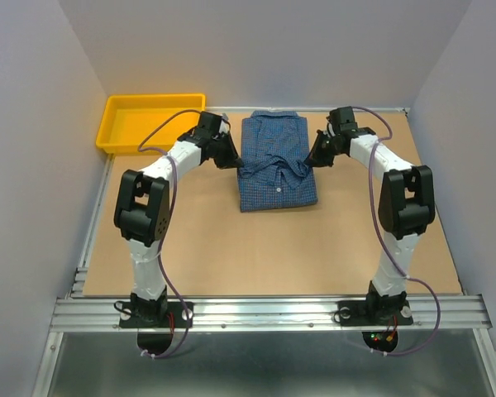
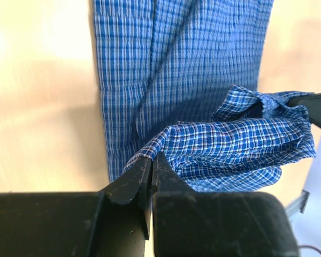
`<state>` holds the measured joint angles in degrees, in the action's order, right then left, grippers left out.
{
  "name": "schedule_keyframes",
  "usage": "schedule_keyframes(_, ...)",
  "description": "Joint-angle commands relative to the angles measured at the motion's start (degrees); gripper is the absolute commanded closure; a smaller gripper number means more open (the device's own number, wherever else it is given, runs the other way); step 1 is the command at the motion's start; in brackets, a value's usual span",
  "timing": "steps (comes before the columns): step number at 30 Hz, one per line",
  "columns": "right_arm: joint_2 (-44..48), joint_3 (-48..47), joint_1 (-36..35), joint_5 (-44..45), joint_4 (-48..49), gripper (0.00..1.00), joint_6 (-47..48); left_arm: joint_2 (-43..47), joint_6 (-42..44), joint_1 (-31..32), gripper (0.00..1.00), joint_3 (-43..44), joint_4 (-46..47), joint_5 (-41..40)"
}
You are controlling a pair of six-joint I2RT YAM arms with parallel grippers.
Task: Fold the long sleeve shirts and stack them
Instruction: Fold the shirt
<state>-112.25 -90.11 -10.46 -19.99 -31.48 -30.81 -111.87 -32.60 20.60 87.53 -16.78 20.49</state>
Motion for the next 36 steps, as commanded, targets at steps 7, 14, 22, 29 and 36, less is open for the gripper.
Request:
schedule_keyframes(7,-7.37,-8.86,0.35,0.04,3.8,0.99,3.56,-3.96,5.18,0.05,0.95,6.78,7.81,-0.89)
schedule_keyframes(14,-9.56,-11.32,0.88,1.88,3.98,0.96,3.91,-5.81,6.85,0.05,0.94,8.8,10.45,-2.12)
schedule_keyframes(22,-11.85,-11.67,1.4,4.78,4.06,0.76,3.82,-9.59,7.02,0.05,0.8,9.77,11.5,-4.14)
schedule_keyframes(29,-8.26,-13.43,1.76,8.55,4.06,0.42,5.05,-9.16,7.38,0.05,0.33,13.89,11.94,-6.43)
schedule_keyframes(36,2.02,-13.43,1.67,13.13,4.06,0.27,13.39,1.45,6.24,0.05,0.2,14.7,13.08,-11.87)
